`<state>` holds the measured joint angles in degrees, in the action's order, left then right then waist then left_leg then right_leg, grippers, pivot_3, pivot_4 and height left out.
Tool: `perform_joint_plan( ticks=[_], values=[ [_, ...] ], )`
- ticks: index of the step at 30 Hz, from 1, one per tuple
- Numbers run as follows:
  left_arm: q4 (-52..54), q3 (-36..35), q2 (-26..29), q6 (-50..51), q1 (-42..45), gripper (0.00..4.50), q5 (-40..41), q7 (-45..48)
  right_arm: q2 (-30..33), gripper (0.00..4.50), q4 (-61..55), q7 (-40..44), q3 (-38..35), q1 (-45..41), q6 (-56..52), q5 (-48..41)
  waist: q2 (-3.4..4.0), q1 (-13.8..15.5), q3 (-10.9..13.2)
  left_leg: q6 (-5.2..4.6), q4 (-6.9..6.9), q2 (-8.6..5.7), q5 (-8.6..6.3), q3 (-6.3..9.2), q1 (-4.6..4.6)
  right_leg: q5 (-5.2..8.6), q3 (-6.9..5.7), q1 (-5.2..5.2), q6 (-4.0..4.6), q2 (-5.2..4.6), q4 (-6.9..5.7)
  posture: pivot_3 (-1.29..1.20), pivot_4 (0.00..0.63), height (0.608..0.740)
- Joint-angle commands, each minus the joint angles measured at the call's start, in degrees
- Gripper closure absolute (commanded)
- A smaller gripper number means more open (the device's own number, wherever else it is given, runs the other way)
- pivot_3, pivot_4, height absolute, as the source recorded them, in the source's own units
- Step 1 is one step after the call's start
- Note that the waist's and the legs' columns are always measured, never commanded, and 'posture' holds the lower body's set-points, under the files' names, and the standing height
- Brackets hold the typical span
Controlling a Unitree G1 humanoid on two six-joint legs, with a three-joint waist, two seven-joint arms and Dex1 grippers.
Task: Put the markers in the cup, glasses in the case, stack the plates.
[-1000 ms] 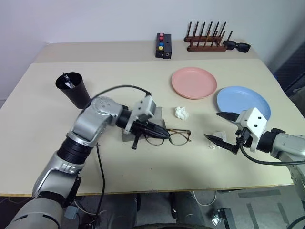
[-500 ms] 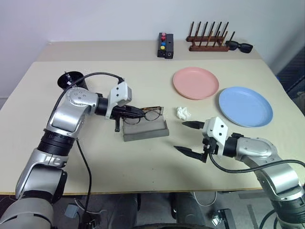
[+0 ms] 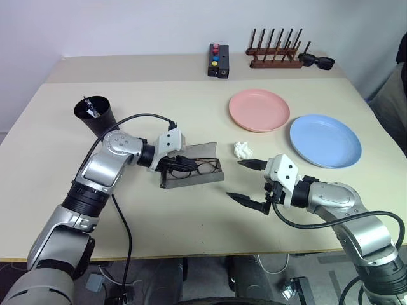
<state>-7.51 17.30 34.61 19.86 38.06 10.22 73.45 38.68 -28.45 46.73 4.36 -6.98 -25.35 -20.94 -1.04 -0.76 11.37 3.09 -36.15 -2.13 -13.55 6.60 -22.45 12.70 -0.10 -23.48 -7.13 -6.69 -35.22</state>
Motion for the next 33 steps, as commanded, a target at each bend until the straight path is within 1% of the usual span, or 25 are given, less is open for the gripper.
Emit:
perform_joint_plan(
  ticks=[1,9,10,12,14,15,20,25,27,28,32,33],
  values=[
    [2.4,0.0,0.1,-0.2,-0.4,4.46,-0.2,-0.1,-0.6,0.00,-1.6,-0.2,0.3,-0.8,0.9,0.1,0.00,0.1,0.0,0.00,0.00,0.00,0.00,0.00,0.00,0.00,0.00,0.00,0.00,0.00,0.00,0.00,0.150,0.739],
    [0.9,-0.2,-0.3,0.1,-1.5,4.46,-0.3,-1.1,-0.7,0.00,-1.2,-0.1,0.8,-1.2,1.0,0.3,0.01,0.1,0.0,0.00,0.00,0.00,0.00,0.00,0.00,0.00,0.00,0.00,0.00,0.00,0.00,0.00,0.150,0.739],
    [0.8,-0.3,-0.4,0.2,-1.6,3.78,-0.1,-1.2,-0.7,0.00,-1.1,0.0,0.9,-1.3,1.0,0.4,0.01,0.1,0.0,0.00,-0.01,0.00,0.00,0.00,0.01,0.00,0.00,0.01,0.00,0.00,0.00,0.00,0.150,0.739],
    [0.8,-0.6,-0.6,0.1,-1.7,3.03,-0.1,-1.7,-0.7,0.00,-1.1,0.1,1.0,-1.4,1.0,0.5,0.01,0.1,0.0,0.00,-0.01,0.00,0.00,0.00,0.01,0.00,0.00,0.01,0.00,0.00,0.00,0.00,0.150,0.739],
    [0.3,-0.8,-0.9,-0.7,-1.5,2.00,-0.7,-2.8,-0.7,0.00,-1.1,0.2,1.1,-1.4,1.0,0.5,0.00,0.1,0.0,0.00,-0.01,0.00,0.00,0.00,0.01,0.00,0.00,0.01,0.00,0.00,0.00,0.00,0.150,0.739],
    [0.2,-1.3,-1.2,-0.4,-1.4,1.55,-0.1,-3.0,-0.7,0.00,-1.1,0.2,1.2,-1.5,0.9,0.5,0.00,0.1,0.0,0.00,0.00,0.00,0.00,0.00,0.01,0.00,0.00,0.01,0.00,0.00,0.00,0.00,0.150,0.739],
    [0.8,-4.4,-1.7,1.6,-0.1,1.55,3.1,-3.4,-0.7,0.00,-1.0,0.5,1.2,-1.6,0.9,0.5,0.00,0.0,0.0,0.00,0.00,0.00,0.00,0.00,0.01,0.00,0.00,0.01,-0.01,0.00,0.00,0.00,0.150,0.739],
    [0.3,-10.9,-2.4,3.1,4.4,1.55,7.9,-5.5,-0.8,0.00,-1.1,0.5,1.6,-2.1,0.9,0.6,-0.01,0.1,0.0,0.00,-0.03,0.00,0.00,0.01,-0.01,0.00,0.00,0.00,-0.01,0.00,0.00,0.00,0.150,0.739],
    [-1.5,-12.6,-2.1,1.5,6.1,2.07,7.4,-7.1,-0.7,0.00,-1.3,0.5,2.1,-2.5,0.7,0.9,-0.01,0.1,0.0,0.00,-0.04,-0.01,0.00,0.01,-0.01,0.00,0.00,0.02,-0.02,-0.01,0.01,0.00,0.150,0.739],
    [-3.1,-13.0,-1.6,-0.1,6.8,2.44,6.2,-8.0,-0.6,0.00,-1.4,0.4,2.5,-2.8,0.7,1.3,0.00,0.1,0.0,0.00,-0.03,-0.01,0.00,0.01,0.00,-0.01,0.00,0.02,-0.03,-0.01,0.01,0.00,0.150,0.739],
    [-8.3,-12.6,0.3,-5.1,8.0,4.46,1.4,-11.1,-1.5,0.00,-1.6,-0.6,4.9,-4.7,0.0,3.1,0.00,-0.3,0.0,0.00,0.03,-0.01,0.00,0.00,0.05,-0.02,0.00,0.00,-0.05,0.00,-0.02,0.00,0.150,0.739],
    [-9.7,-12.2,0.6,-6.3,8.2,4.46,0.1,-12.0,-1.9,0.00,-1.5,-0.7,6.0,-5.3,0.2,3.8,0.00,-0.3,0.0,0.00,0.02,0.00,0.00,0.00,0.06,-0.03,0.00,-0.01,-0.05,0.01,-0.04,0.00,0.150,0.739]
  ],
)
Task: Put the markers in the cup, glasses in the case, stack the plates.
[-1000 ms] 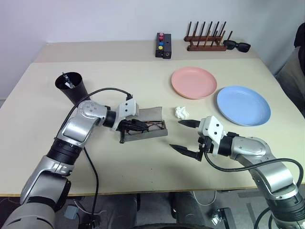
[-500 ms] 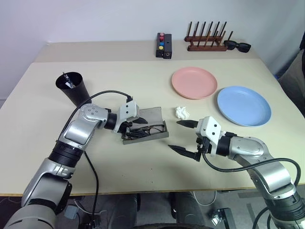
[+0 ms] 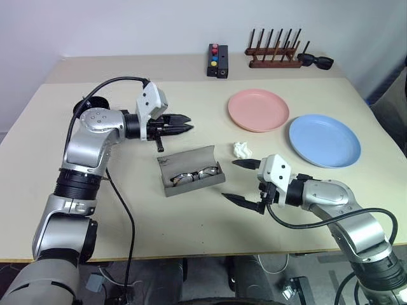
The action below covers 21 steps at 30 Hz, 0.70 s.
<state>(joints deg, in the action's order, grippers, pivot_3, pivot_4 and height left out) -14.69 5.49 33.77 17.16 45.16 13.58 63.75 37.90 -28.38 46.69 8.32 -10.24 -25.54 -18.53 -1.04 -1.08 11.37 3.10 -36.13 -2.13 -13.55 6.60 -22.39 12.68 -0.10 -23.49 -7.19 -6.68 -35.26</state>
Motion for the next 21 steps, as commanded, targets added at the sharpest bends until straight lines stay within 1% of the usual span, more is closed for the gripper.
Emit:
perform_joint_plan(
  ticks=[1,6,12,21],
  values=[
    [-3.5,0.0,1.7,-4.2,0.9,4.46,-4.1,-2.5,-1.6,0.00,-1.6,-0.8,2.9,-2.5,0.3,1.8,0.00,0.1,0.0,0.00,0.00,0.00,0.00,0.00,0.00,0.00,0.00,-0.01,0.00,0.01,-0.03,0.00,0.150,0.739],
    [-4.9,2.2,1.8,-7.5,-1.8,4.46,-7.4,-2.3,-3.9,0.00,-0.8,-2.0,5.2,-4.1,0.3,3.3,0.00,0.5,0.0,0.00,-0.01,-0.01,0.00,0.00,-0.05,0.00,0.00,-0.01,-0.01,0.00,0.02,0.00,0.150,0.739],
    [2.0,2.7,1.8,-3.7,-6.3,4.46,-3.9,2.3,-4.3,0.00,-0.6,-1.9,5.3,-4.1,0.6,3.7,-0.01,0.3,0.0,0.00,-0.01,-0.01,0.00,0.01,-0.06,0.00,0.00,-0.03,0.00,0.00,0.00,0.00,0.150,0.739],
    [11.6,3.1,4.2,2.2,-12.3,4.46,0.9,9.0,-3.9,0.00,-0.4,-1.9,4.6,-3.4,1.2,4.0,0.00,0.1,0.0,0.00,0.01,0.01,0.00,0.01,-0.04,0.01,0.00,-0.03,0.01,0.00,-0.01,0.00,0.150,0.739]
  ],
)
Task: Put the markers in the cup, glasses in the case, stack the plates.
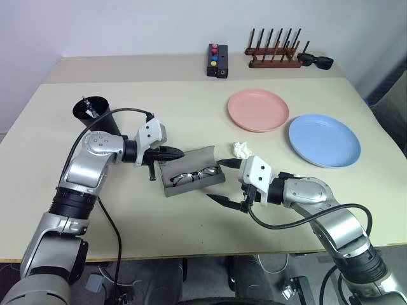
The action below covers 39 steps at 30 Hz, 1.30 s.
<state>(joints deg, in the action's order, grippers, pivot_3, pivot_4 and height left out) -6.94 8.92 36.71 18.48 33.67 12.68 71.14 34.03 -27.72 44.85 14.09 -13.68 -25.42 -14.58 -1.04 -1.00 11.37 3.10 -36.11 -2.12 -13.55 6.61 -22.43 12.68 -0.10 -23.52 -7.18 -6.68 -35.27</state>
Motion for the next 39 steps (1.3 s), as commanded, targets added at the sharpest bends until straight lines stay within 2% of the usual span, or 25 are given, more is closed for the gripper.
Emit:
perform_joint_plan(
  ticks=[1,5,8,11,14,20,25,33,39],
  values=[
    [4.7,-0.2,1.6,1.3,-1.4,4.46,2.0,1.9,0.0,0.00,-1.1,-0.1,-1.2,0.1,1.2,0.0,0.00,0.1,0.0,0.00,0.00,0.00,0.00,0.00,0.00,0.00,0.00,-0.01,0.00,0.00,0.00,0.00,0.150,0.739],
    [6.0,0.7,2.4,1.2,-3.7,4.46,1.0,2.1,0.0,0.00,-1.1,0.0,-1.3,0.3,1.2,0.1,0.00,0.2,0.0,0.00,-0.02,0.00,0.00,0.00,0.00,0.02,0.00,0.01,0.04,0.00,0.01,0.00,0.150,0.739],
    [7.4,-0.8,1.6,2.6,-4.2,4.46,3.6,2.2,0.0,0.00,-1.1,0.1,-1.3,0.4,1.3,0.0,0.00,0.2,0.0,0.00,-0.02,0.00,0.00,0.00,-0.01,0.03,0.00,0.01,0.06,0.00,0.01,0.00,0.150,0.739],
    [8.5,-6.7,-0.7,6.4,-1.5,4.46,10.5,-0.5,0.0,0.00,-1.1,0.1,-1.4,0.4,1.4,0.0,0.00,0.3,0.0,0.00,-0.04,0.00,0.00,0.01,-0.02,0.03,0.00,0.01,0.06,-0.01,0.01,0.00,0.150,0.739],
    [4.8,-9.1,-1.1,5.6,2.5,4.46,9.3,-5.1,0.1,0.00,-1.3,0.2,-1.4,0.5,1.4,0.0,-0.01,0.3,0.0,0.00,-0.06,0.00,0.00,0.03,-0.02,0.01,-0.01,0.01,0.02,0.00,0.00,0.00,0.150,0.739],
    [-4.8,-4.0,0.6,-3.3,6.2,4.46,-2.2,-10.4,0.3,0.00,-1.6,0.5,-2.1,0.0,1.4,-0.6,0.01,0.0,0.0,0.00,0.02,-0.01,0.00,-0.01,0.05,-0.01,-0.01,0.02,-0.02,0.00,0.00,0.00,0.150,0.739],
    [-6.8,-0.3,0.8,-6.8,4.5,4.46,-5.2,-8.0,0.4,0.00,-1.8,0.8,-2.8,0.1,1.3,-1.0,0.01,0.3,0.0,0.00,-0.02,-0.02,0.00,-0.01,-0.02,-0.01,-0.01,0.01,-0.01,0.00,0.02,0.00,0.150,0.739],
    [-1.2,-1.1,0.7,-2.9,0.6,4.46,0.7,-1.6,0.2,0.00,-2.3,0.2,-3.3,0.8,0.9,-1.2,0.01,0.2,0.0,0.00,-0.01,0.00,0.00,0.01,-0.01,0.00,-0.01,0.00,0.00,0.00,0.01,0.00,0.150,0.739],
    [4.6,-0.7,1.5,0.1,-3.4,4.46,2.9,-0.6,0.2,0.00,-2.3,0.3,-3.2,0.9,0.9,-1.2,0.01,0.1,0.0,0.00,0.00,0.00,0.00,0.01,0.00,0.01,0.00,0.00,0.02,0.00,0.01,0.00,0.150,0.739]
  ],
)
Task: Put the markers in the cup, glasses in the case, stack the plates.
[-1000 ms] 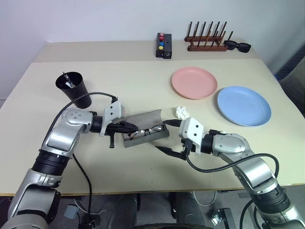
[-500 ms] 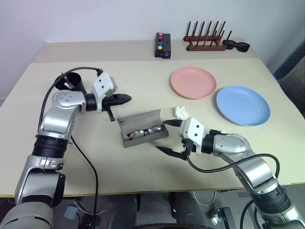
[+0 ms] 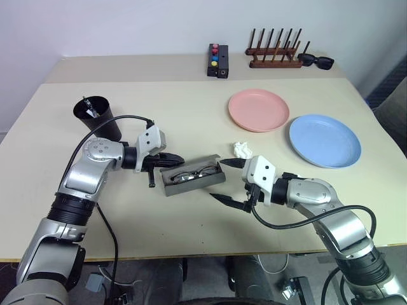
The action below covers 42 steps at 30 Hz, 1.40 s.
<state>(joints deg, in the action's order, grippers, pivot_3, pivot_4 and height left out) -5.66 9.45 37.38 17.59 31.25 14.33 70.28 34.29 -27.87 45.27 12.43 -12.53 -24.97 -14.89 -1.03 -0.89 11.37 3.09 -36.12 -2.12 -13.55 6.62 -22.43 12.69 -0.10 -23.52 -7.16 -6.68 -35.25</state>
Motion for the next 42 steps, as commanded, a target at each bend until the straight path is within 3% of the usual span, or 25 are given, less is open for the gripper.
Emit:
perform_joint_plan(
  ticks=[1,28,42],
  values=[
    [4.1,-1.0,0.9,1.2,-1.8,4.46,1.4,0.2,-0.1,0.00,-2.1,-0.1,-1.5,-0.3,0.5,-0.9,0.00,0.0,0.0,0.00,0.00,0.00,0.00,0.00,0.00,0.00,0.00,0.00,0.00,0.00,0.00,0.00,0.150,0.739],
    [6.4,1.3,2.2,0.0,-6.7,4.46,-1.5,-1.0,-1.8,0.00,-0.6,0.2,1.7,-2.5,1.4,1.5,0.01,0.1,0.0,0.00,0.01,0.00,0.00,0.00,0.02,0.09,0.00,0.01,0.16,0.00,0.00,0.00,0.150,0.739],
    [6.8,-5.5,1.6,3.9,-1.7,4.46,5.9,-1.8,-1.9,0.00,-0.4,0.7,0.9,-2.5,1.7,1.6,0.00,0.1,0.0,0.00,0.00,0.00,0.00,0.00,0.00,0.09,0.00,0.01,0.14,-0.01,0.01,0.00,0.150,0.739]
  ],
)
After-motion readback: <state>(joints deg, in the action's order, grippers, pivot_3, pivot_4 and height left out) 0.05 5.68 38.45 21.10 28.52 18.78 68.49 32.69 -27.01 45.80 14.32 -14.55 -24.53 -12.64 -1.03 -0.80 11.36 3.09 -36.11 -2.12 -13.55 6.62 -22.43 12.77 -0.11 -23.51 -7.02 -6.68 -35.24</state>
